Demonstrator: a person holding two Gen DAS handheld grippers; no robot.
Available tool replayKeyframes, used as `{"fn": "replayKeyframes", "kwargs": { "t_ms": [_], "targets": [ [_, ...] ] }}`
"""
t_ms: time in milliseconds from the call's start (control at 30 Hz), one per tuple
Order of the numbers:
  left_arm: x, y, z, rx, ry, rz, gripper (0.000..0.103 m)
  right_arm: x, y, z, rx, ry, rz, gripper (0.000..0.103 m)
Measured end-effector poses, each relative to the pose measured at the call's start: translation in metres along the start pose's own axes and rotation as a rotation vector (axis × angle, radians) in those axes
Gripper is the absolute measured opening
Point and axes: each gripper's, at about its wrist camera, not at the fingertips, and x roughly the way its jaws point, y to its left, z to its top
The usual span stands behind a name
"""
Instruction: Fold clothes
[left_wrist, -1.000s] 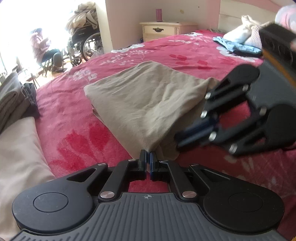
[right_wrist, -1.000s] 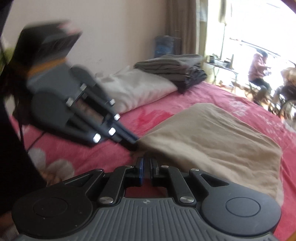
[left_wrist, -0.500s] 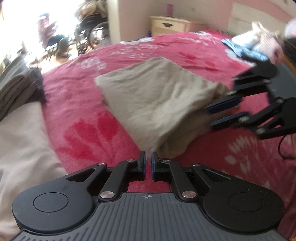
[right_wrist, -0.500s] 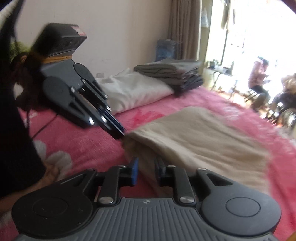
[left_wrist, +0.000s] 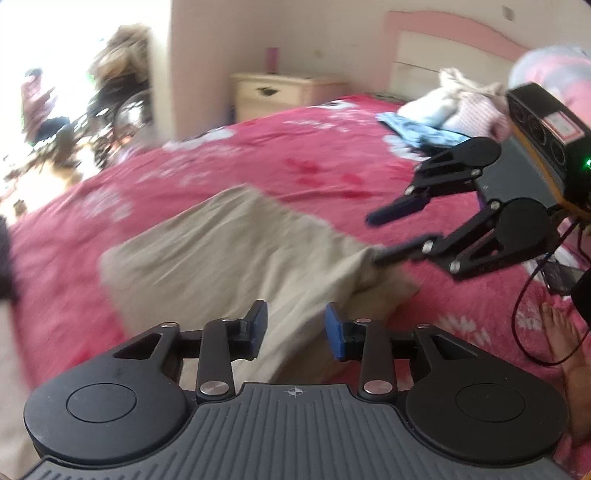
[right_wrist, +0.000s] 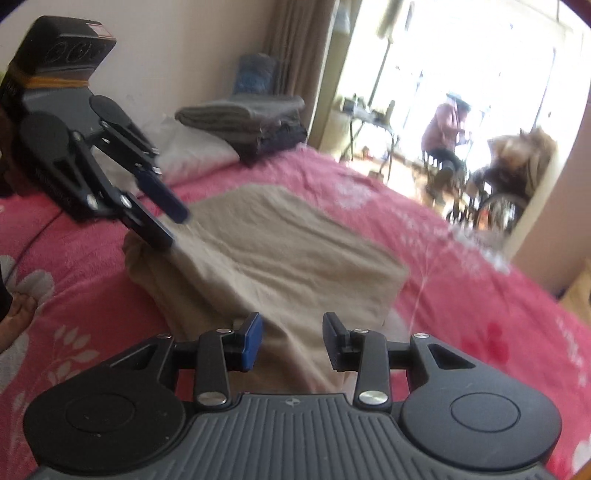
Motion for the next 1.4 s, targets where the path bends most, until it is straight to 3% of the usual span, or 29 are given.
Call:
{"fn": "replayKeyframes", "kwargs": {
  "t_ms": [167,200,267,367,567,700,800,967,1000,1133,1233,1400],
  "targets": [
    [0.036,-0.010,0.009,0.059,0.039,-0.017,0.034,0.002,-0.001,-0.010,0.063,0.039,0.009,0.039],
    [0.040,-0.012,0.010,0.067,0.041,-0.025,0.030,0.003,-0.001,-0.011,0.068,0.040,0.010,0.039],
    [0.045,-0.016,0.010,0.080,0.040,-0.018,0.012,0.005,-0.002,-0.013,0.073,0.041,0.016,0.039],
    [0.044,-0.019,0.009,0.078,0.014,0.004,0.004,0.010,-0.003,-0.013,0.069,0.035,0.023,0.039],
    [0.032,-0.021,0.010,0.044,-0.068,-0.008,0.001,0.020,0.003,-0.010,0.000,0.020,0.017,0.039],
    [0.029,-0.022,0.008,0.058,-0.074,-0.017,0.001,0.034,0.015,-0.008,-0.061,0.012,-0.106,0.038],
    [0.030,-0.026,0.002,0.087,-0.066,-0.016,0.000,0.041,0.025,-0.010,-0.065,0.061,-0.181,0.039],
    [0.027,-0.029,-0.004,0.135,-0.074,-0.010,0.000,0.030,0.037,-0.008,-0.092,0.049,-0.253,0.039],
    [0.030,-0.030,-0.007,0.136,-0.060,-0.017,0.000,0.034,0.034,-0.012,-0.087,0.084,-0.256,0.039],
    [0.033,-0.042,-0.022,0.239,-0.036,0.007,0.000,0.040,0.024,-0.017,-0.030,0.150,-0.247,0.039],
    [0.031,-0.044,-0.024,0.261,-0.041,0.027,0.000,0.029,0.008,-0.015,0.074,0.161,-0.179,0.041],
    [0.023,-0.041,-0.021,0.248,-0.034,0.019,0.002,0.004,-0.037,-0.024,0.405,0.194,-0.077,0.041]
  ]
}}
